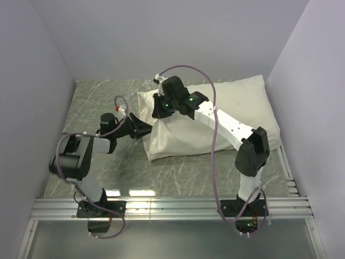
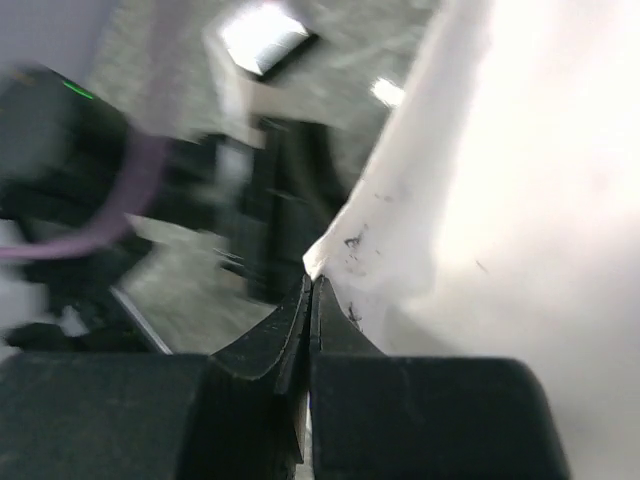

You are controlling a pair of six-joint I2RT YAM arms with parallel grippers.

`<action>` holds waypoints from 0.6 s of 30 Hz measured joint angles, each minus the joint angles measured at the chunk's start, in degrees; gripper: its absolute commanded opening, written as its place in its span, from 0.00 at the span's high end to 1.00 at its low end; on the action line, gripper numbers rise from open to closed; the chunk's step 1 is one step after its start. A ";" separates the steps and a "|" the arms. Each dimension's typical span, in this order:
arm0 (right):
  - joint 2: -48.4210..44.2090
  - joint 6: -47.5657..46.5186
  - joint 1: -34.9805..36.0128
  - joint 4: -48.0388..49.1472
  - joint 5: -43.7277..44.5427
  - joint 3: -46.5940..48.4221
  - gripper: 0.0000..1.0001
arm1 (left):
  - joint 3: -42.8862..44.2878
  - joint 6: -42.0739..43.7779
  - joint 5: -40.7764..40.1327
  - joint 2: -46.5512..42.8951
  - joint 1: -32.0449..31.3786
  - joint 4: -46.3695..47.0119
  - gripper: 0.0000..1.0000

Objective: Put the pillow into the pillowcase

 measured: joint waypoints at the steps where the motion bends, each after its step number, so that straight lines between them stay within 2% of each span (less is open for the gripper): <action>1: -1.11 -0.52 -0.15 -0.24 0.70 -1.40 1.00 | -0.52 2.58 0.09 -2.97 1.11 -3.50 0.48; 5: -6.21 -3.30 -0.17 -0.13 3.17 -6.73 1.00 | -0.09 16.04 -2.86 -17.53 5.92 -19.78 0.43; 9: -10.01 -4.46 -0.74 -0.04 3.65 -9.79 1.00 | 1.38 22.40 -6.03 -22.67 7.17 -26.10 0.39; 13: -11.04 -5.16 -1.36 0.24 3.15 -8.94 1.00 | 1.22 22.21 -7.43 -18.78 7.19 -25.35 0.43; 18: -11.02 -5.44 -1.53 0.22 1.36 -7.52 1.00 | 3.15 18.21 -8.44 -2.91 6.12 -17.66 0.44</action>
